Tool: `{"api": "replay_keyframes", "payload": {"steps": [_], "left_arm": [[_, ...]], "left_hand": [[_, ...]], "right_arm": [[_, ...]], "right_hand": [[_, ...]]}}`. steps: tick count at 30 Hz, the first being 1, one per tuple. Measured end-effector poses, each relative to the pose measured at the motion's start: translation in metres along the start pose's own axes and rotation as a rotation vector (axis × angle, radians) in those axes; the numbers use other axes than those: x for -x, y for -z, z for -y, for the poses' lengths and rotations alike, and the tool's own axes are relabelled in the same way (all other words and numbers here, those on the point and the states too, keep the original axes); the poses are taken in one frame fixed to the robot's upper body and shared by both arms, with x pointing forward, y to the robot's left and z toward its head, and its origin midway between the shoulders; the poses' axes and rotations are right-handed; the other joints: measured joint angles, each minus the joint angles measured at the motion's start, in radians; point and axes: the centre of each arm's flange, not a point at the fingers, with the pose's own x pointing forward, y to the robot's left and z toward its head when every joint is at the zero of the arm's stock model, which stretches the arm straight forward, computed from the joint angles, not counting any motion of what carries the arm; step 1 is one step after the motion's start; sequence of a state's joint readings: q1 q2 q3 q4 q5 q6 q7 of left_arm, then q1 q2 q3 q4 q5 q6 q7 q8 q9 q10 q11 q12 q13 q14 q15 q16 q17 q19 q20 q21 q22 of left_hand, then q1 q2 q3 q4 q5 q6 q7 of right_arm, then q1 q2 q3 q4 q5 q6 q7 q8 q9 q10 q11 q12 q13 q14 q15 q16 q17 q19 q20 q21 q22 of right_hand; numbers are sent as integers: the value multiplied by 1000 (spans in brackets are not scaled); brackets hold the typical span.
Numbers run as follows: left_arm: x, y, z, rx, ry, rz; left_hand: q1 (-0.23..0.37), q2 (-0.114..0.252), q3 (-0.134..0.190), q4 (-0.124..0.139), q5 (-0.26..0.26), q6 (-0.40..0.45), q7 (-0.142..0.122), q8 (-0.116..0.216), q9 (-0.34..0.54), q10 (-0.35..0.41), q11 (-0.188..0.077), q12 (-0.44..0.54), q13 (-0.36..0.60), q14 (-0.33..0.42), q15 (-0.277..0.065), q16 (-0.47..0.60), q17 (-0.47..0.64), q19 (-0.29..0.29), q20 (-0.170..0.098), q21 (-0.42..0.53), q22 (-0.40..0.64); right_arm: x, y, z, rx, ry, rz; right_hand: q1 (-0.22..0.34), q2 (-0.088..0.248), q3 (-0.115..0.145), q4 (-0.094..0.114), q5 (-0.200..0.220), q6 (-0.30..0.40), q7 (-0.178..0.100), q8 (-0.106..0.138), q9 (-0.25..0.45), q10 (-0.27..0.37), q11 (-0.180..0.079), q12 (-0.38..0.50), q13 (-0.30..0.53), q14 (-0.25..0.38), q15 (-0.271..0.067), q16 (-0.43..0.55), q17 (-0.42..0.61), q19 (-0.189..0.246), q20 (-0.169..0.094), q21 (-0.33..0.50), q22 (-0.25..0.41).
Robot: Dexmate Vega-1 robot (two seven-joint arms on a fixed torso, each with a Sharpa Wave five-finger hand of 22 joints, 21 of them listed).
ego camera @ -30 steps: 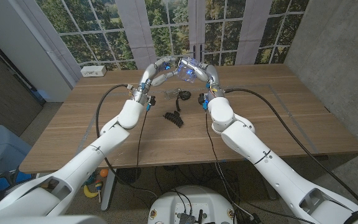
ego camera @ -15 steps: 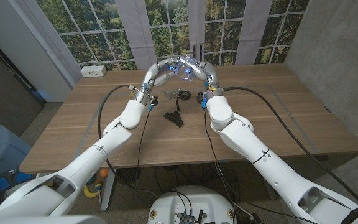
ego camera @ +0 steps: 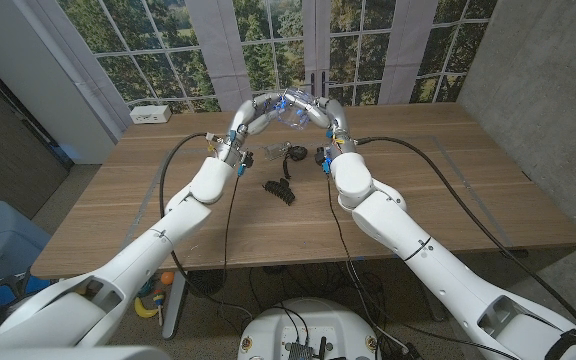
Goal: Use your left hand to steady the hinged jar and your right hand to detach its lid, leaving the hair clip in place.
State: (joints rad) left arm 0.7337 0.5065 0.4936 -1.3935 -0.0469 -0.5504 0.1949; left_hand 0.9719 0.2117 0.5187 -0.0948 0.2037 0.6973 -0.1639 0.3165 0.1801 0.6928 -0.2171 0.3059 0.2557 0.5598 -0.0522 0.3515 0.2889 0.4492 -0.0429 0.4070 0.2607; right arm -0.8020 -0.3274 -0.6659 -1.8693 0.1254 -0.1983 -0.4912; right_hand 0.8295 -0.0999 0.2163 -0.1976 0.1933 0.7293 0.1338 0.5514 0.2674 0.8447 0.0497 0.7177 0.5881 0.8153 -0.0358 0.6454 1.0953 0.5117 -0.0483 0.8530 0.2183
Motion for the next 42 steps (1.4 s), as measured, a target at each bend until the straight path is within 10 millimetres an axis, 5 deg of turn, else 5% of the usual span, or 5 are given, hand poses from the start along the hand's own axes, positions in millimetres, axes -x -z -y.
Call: {"api": "replay_keyframes", "payload": {"steps": [14,31,34,40,42], "left_arm": [[0,12,7,-90,109,-72],[-12,-14,-16,-416,312,-27],[-11,-13,-12,-458,343,-23],[-8,-10,-5,-572,388,-8],[-15,-33,-10,-673,441,67]], "left_hand": [[103,1,141,5,20,-24,35,-23,0,67,4,11,14,23,-1,22,64,-9,-4,107,87],[146,-11,137,-14,20,-33,94,-23,22,102,39,14,12,64,-7,31,99,-37,-4,197,141],[152,-17,132,-18,20,-25,100,-17,18,102,39,13,11,64,-7,31,99,-42,-1,205,145],[157,-22,117,-32,20,-25,100,-17,12,109,46,8,-1,76,-9,31,96,-44,0,229,155],[158,-22,113,-37,20,-25,100,-15,12,109,46,2,-3,88,-9,31,96,-44,0,238,159]], "right_arm": [[-11,-6,8,72,-17,30],[-27,-14,38,318,-153,-56],[-33,-22,50,351,-141,-38],[-44,-43,69,408,-124,8],[-35,-12,51,373,-361,-179]], "right_hand": [[6,-7,0,0,0,0,0,-1,20,-11,-11,-1,60,-1,-7,-16,20,-37,2,6,-5],[6,-7,51,-51,8,4,4,20,55,-25,-25,4,108,-1,-8,-39,51,-93,7,14,-19],[-21,20,157,52,8,96,-26,23,59,-25,-25,7,108,-1,-8,-47,50,-104,4,14,-22],[-16,24,164,60,8,114,-51,19,65,-32,-32,8,153,-8,-15,-46,64,-118,4,14,-23],[-7,33,164,60,8,114,-51,19,65,-32,-32,7,154,-8,-15,-47,64,-118,4,14,-23]]}}
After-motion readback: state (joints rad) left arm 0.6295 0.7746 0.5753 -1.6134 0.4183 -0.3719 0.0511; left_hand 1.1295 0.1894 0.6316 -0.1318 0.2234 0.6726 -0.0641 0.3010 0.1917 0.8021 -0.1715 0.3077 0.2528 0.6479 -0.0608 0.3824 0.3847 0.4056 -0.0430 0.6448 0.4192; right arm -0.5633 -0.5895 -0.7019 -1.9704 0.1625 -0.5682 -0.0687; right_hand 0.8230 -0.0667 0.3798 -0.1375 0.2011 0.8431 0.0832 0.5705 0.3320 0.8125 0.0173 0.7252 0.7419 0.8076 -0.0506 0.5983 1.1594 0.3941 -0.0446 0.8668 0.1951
